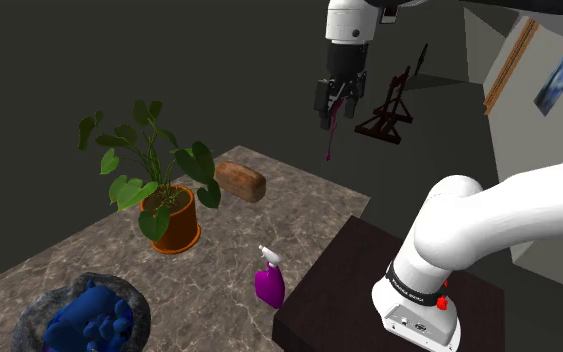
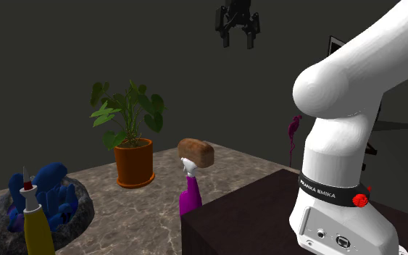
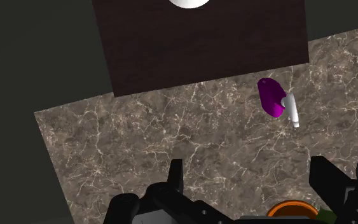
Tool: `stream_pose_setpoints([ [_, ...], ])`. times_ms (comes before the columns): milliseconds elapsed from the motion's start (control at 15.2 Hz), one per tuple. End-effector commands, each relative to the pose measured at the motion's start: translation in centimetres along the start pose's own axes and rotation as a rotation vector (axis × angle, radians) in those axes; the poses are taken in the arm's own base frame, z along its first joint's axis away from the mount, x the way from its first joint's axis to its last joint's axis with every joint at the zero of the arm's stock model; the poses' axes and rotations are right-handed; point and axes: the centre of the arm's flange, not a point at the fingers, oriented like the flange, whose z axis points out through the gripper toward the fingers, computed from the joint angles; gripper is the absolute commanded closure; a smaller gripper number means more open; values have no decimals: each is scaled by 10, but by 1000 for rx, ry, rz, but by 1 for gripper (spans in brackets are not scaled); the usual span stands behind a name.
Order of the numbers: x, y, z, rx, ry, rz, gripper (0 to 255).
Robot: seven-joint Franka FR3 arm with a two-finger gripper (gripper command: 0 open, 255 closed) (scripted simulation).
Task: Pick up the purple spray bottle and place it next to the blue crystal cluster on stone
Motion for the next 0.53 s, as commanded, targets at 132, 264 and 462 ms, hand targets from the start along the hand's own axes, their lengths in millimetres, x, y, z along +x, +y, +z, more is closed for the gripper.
stream_pose_setpoints([
  [132,15,-10,22,-1,-27,-12,0],
  [264,30,-20,45,-3,-54,-24,0],
  [462,50,-35,79,-5,-94,-41,0],
])
